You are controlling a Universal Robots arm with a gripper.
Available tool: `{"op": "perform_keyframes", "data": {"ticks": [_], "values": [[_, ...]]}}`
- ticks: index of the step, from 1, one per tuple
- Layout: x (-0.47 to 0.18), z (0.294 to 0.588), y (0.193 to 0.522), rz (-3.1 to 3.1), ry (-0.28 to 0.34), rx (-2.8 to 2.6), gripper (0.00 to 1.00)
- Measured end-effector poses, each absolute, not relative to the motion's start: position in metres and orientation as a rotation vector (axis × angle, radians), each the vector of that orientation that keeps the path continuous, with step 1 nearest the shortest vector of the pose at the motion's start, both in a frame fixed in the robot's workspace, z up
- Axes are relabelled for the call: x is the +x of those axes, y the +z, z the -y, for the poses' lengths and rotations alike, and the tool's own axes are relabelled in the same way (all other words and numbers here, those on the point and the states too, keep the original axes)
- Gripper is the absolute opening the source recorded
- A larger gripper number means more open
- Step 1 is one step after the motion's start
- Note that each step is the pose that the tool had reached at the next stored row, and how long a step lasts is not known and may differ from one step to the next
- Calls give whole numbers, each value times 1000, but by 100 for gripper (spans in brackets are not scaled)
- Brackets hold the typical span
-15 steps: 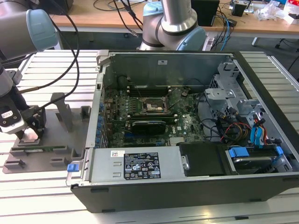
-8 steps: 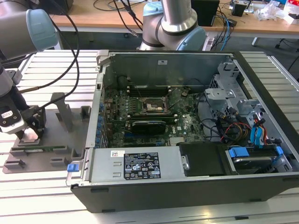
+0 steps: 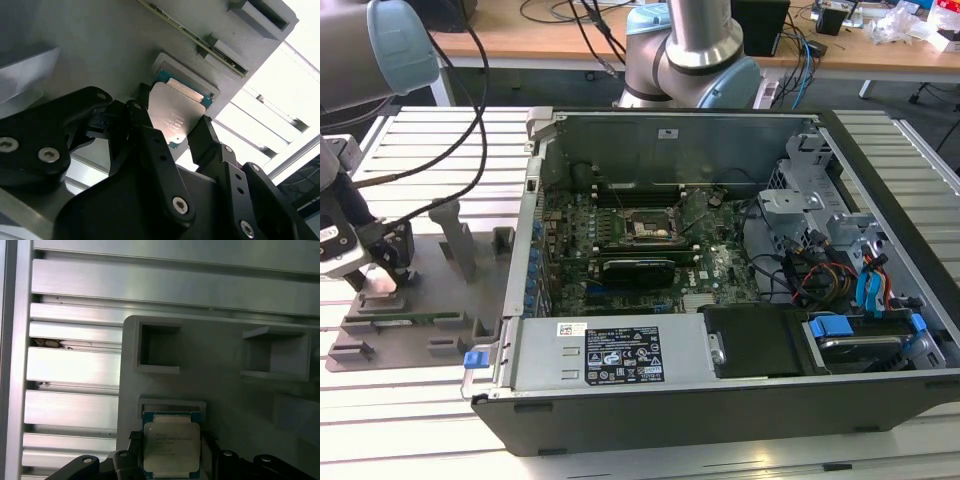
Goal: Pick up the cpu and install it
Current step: 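Pick up the cpu and move it towards the insertion slot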
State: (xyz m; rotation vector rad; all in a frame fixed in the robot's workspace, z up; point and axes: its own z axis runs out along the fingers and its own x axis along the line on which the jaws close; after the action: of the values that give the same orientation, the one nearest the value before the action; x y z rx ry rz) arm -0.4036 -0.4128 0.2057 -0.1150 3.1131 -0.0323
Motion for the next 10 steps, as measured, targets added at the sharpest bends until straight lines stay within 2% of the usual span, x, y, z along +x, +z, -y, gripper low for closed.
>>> {"op": "perform_keyframes", "data": {"ticks": [10], "values": [[-404, 413, 220, -3113, -32, -115, 55]]}}
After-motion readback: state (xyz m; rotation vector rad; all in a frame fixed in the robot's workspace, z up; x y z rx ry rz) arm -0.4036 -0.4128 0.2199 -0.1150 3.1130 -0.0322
